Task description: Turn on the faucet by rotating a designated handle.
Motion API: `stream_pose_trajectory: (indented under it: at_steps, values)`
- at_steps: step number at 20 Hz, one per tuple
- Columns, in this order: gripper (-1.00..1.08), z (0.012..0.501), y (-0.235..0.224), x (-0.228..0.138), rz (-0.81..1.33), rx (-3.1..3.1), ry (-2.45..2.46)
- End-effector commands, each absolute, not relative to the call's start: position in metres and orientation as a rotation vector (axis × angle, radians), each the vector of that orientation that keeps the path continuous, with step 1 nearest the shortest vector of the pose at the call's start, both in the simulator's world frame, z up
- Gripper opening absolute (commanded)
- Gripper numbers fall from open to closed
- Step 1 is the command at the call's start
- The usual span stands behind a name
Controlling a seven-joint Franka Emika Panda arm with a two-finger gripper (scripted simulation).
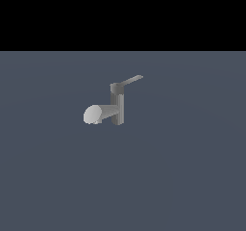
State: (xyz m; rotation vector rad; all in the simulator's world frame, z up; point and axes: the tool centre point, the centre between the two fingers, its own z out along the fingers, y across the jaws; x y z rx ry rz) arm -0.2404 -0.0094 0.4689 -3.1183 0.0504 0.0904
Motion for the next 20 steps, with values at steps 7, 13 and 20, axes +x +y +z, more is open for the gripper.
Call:
stream_pose_trajectory:
  at_steps: [7,13,20]
  values:
    - [-1.00,0.458,-0.009,-0.202,0.099,-3.059,0.266]
    - [-1.00,0.441,-0.011,-0.161,0.117,-2.987,0.509]
    - [-1.00,0.413,-0.014,-0.112,0.146,-2.887,0.812]
